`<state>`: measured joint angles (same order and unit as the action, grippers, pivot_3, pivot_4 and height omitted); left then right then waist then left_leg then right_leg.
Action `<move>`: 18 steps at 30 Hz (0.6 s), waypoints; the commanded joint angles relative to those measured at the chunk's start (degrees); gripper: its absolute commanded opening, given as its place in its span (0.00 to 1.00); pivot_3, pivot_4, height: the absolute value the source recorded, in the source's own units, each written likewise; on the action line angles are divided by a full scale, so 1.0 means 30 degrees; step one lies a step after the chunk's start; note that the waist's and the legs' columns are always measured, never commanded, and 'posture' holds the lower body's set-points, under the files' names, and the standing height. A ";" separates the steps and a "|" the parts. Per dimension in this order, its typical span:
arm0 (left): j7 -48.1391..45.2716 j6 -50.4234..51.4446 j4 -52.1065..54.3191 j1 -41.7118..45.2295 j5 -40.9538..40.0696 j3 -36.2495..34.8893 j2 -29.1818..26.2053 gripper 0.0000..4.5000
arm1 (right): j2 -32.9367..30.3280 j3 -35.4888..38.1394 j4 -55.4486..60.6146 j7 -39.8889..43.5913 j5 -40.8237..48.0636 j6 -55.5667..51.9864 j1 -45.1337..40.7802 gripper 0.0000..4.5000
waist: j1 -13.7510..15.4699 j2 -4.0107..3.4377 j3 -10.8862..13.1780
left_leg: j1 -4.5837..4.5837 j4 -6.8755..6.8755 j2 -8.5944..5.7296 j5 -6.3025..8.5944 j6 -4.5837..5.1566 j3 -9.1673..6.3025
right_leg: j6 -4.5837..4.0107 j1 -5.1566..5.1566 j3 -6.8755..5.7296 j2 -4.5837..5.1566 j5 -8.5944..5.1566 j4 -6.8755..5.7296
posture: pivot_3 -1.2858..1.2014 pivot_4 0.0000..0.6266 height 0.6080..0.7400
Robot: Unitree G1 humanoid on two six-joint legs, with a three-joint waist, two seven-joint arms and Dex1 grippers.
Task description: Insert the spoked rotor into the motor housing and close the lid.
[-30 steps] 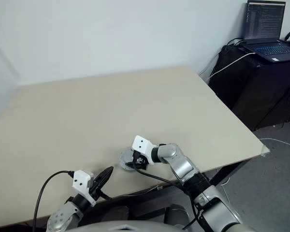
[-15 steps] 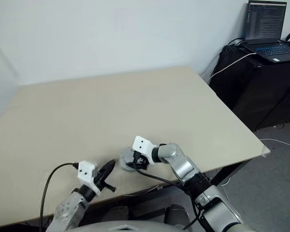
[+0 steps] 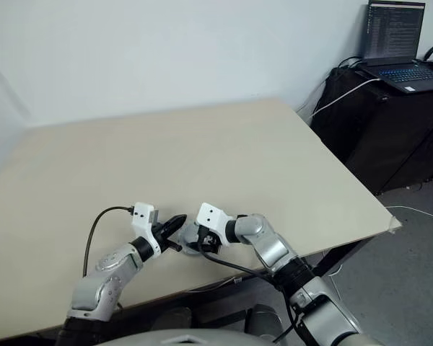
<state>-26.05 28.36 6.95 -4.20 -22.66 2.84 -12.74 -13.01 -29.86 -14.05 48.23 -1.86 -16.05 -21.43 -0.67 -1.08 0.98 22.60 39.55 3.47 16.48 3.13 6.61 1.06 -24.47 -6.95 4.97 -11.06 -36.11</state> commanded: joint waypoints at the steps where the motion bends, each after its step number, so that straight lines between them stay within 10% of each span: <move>1: 0.0337 0.1026 0.0398 0.0616 0.0088 0.0028 -0.0197 0.00 | -0.0267 0.0013 -0.0065 -0.0241 -0.0475 -0.0572 0.0262 0.73 | 0.0005 0.0000 0.0000 | -0.0001 0.0000 0.0000 -0.0001 -0.0001 0.0000 | 0.0000 0.0001 0.0001 -0.0001 0.0000 -0.0001 | 0.52 0.00 1.00; 18: 0.0172 0.5077 0.2179 0.0118 -0.0434 0.0313 -0.1154 0.00 | -0.0159 -0.0028 0.0195 -0.0410 -0.0370 -0.0686 0.0340 0.73 | 0.0013 0.0006 -0.0007 | -0.0009 0.0002 0.0001 0.0019 -0.0052 -0.0007 | 0.0000 0.0005 0.0019 -0.0003 0.0001 -0.0004 | 0.52 0.00 1.00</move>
<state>-25.02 42.47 12.08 -3.76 -23.19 2.88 -16.02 -13.01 -29.86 -13.09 47.22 -1.85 -16.98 -20.86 -0.63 -1.07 0.96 22.57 39.56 3.47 16.54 2.98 6.58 1.06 -24.46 -6.89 4.96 -11.06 -36.12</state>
